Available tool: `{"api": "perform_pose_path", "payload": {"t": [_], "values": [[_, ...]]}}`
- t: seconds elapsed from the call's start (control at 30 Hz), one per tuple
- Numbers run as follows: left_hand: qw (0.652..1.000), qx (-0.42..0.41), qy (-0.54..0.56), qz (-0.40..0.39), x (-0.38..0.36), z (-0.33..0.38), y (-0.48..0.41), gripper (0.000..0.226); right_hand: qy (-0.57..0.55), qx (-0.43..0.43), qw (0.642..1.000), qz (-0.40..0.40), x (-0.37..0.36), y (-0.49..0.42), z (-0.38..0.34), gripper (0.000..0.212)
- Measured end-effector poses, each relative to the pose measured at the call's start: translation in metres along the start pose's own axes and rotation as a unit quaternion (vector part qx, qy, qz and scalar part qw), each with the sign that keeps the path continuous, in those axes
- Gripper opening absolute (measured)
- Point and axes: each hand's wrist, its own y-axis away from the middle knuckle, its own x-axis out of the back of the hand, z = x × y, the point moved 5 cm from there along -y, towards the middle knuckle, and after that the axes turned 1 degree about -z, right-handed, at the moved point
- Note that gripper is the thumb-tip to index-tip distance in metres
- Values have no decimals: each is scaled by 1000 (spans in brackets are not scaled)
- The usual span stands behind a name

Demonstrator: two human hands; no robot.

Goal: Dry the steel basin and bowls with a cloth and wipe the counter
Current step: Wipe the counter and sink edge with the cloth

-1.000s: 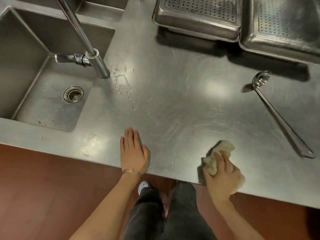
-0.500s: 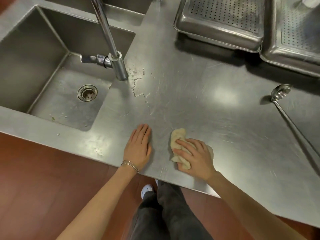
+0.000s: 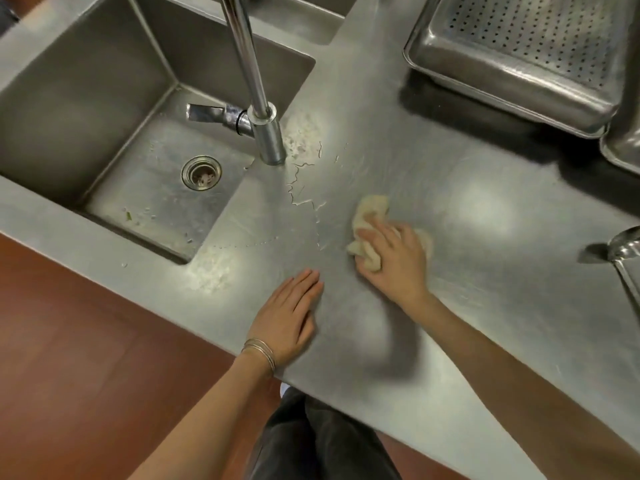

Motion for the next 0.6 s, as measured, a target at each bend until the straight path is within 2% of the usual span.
{"api": "perform_pose_path", "payload": {"t": [0.1, 0.13, 0.2, 0.27, 0.3, 0.37, 0.43, 0.47, 0.5, 0.6], "values": [[1000, 1, 2, -2, 0, -1, -1, 51, -21, 192, 981, -28, 8, 37, -12, 42], [1000, 1, 6, -2, 0, -1, -2, 51, -18, 234, 971, -43, 7, 31, -6, 43], [1000, 1, 21, 2, -1, -2, 0, 50, -9, 266, 963, -33, 1, 5, 12, 44], [1000, -2, 26, 16, 0, -2, -1, 50, 0, 247, 969, -7, -7, -30, 32, 44], [999, -5, 27, 21, 0, -2, -1, 50, 6, 211, 977, -1, -10, -51, 41, 43], [999, -3, 27, 24, 0, -2, 0, 51, 22, 68, 997, -4, -13, -97, 56, 42], [1000, -1, 17, 26, 0, -3, -1, 51, 38, -102, 994, -2, -17, -128, 64, 47], [1000, 0, 15, 25, 1, -3, -1, 51, 41, -143, 989, -4, -18, -131, 59, 49], [1000, 1, 18, 21, 1, -2, -1, 51, 34, -133, 990, -12, -17, -126, 49, 50], [1000, 4, 24, 15, 3, -2, -1, 51, 13, 41, 999, -15, -4, -80, 40, 46]]}}
